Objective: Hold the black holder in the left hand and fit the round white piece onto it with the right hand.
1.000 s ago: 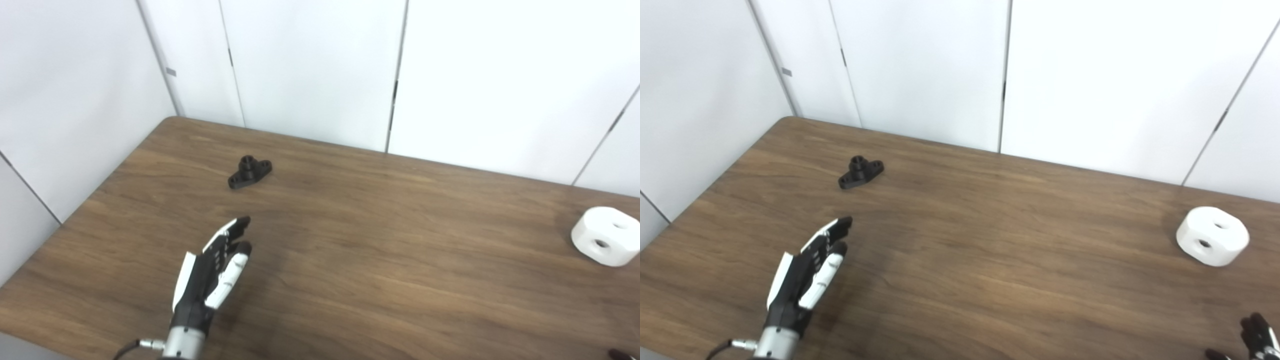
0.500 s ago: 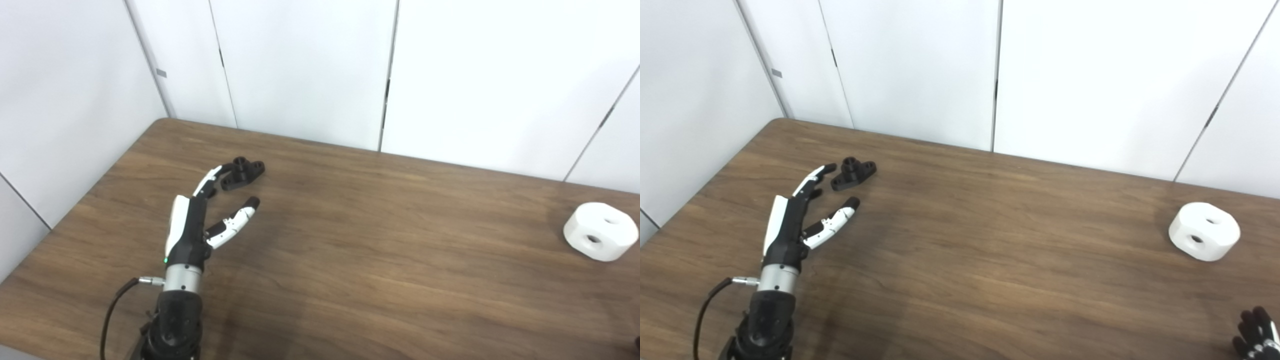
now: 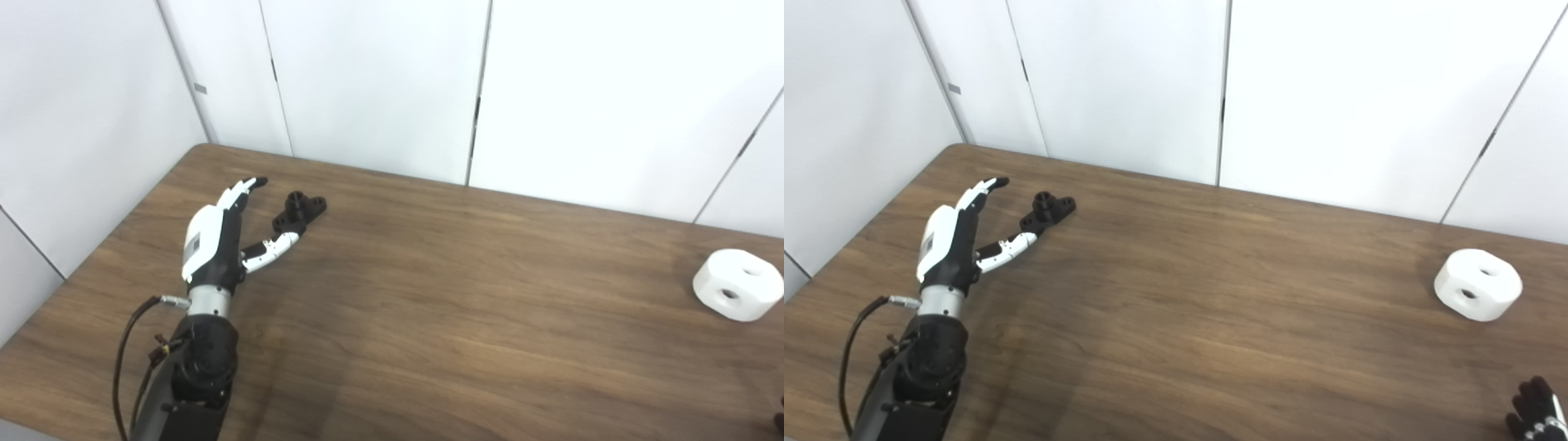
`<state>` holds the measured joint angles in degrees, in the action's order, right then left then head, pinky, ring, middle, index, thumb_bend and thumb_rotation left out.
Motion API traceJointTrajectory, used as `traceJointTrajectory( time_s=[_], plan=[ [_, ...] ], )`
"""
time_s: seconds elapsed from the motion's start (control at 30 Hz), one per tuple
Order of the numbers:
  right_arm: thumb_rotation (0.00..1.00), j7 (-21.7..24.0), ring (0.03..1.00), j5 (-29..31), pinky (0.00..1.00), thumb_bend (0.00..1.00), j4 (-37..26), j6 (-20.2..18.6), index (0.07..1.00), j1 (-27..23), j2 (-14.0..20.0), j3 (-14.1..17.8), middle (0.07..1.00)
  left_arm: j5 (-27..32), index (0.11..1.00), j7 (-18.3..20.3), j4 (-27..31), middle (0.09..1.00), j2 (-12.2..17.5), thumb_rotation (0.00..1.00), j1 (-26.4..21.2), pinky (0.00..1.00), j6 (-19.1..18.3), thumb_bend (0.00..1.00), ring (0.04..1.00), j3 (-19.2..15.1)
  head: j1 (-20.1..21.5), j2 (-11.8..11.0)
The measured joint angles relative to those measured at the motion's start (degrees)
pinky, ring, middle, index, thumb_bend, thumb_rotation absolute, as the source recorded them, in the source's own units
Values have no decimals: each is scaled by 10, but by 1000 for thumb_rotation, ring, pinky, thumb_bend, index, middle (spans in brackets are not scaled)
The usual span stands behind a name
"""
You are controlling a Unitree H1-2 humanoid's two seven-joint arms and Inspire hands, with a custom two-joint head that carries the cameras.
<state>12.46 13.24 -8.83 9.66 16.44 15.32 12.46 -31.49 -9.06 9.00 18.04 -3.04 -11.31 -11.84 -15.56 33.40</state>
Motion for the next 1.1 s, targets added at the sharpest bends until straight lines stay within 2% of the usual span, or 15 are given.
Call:
traceJointTrajectory(
  time_s=[0.2, 0.53, 0.83, 1.1],
  plan=[
    [1000, 0, 1000, 0, 1000, 671, 0, 0, 1000, 1, 0, 0, 1000, -1, 846, 1, -18, 915, 13, 452, -25, 861, -15, 814, 940, 0, -3, 4],
    [1000, 0, 1000, 0, 1000, 654, 0, 0, 1000, 2, 0, 1, 998, -27, 819, -14, -105, 919, 34, 464, -68, 874, -23, 834, 961, 18, -4, 7],
    [1000, -1, 1000, 0, 1000, 656, -2, 0, 1000, 4, 0, 3, 994, -25, 791, -19, -155, 909, 47, 424, -81, 897, -29, 839, 948, 30, 1, 9],
    [1000, -1, 1000, 2, 1000, 646, -4, -2, 1000, 7, 0, 4, 994, -24, 794, -23, -208, 907, 49, 454, -93, 903, -37, 849, 949, 43, 4, 11]
  ],
)
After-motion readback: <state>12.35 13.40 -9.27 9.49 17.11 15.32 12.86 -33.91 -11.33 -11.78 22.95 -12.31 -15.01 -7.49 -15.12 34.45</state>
